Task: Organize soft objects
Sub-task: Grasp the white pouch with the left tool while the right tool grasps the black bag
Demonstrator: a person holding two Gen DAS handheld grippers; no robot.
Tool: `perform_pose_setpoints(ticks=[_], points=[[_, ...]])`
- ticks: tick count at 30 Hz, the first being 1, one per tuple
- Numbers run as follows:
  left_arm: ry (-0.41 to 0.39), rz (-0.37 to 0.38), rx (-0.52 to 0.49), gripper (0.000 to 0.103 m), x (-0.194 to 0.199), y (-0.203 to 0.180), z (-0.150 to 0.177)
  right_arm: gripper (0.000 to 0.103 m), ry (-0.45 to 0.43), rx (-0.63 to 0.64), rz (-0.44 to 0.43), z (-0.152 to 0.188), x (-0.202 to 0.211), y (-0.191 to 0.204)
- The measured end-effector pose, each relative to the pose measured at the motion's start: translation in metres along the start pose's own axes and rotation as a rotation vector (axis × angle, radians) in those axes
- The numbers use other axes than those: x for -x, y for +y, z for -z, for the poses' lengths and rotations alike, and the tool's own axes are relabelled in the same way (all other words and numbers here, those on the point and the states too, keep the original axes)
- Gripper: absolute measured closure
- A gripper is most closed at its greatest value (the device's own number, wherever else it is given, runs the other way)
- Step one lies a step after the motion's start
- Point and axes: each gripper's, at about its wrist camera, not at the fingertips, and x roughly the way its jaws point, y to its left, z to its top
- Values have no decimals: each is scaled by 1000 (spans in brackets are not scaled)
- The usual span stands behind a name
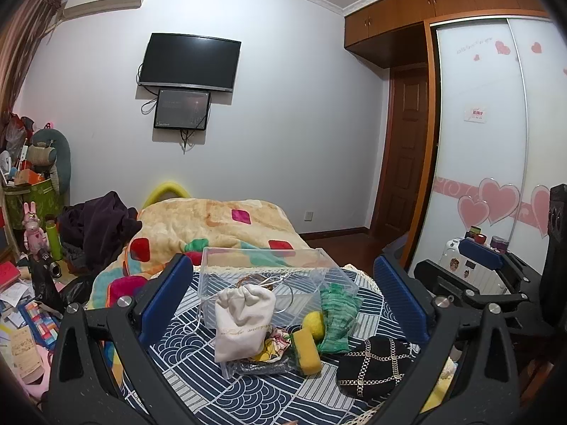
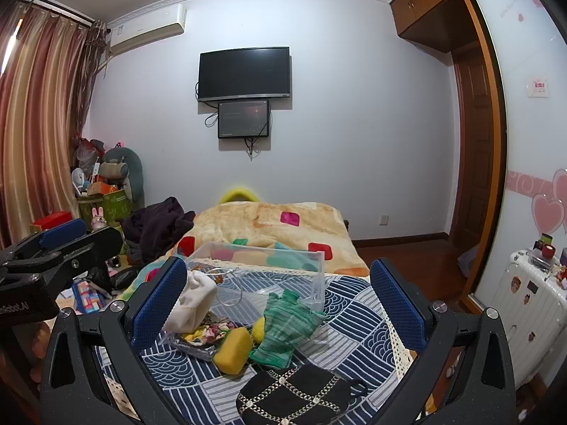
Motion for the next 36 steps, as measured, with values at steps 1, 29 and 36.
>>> perform_pose_setpoints(ticks=[1,29,36], points=[[0,2,1,0,0,0,0,0,0,1,2,0,0,0],[285,-75,44,20,-92,39,85,10,390,-33,-16,89,-59,-33],[374,-42,93,20,-116,51,103,19,502,-35,-3,117,-74,-37]])
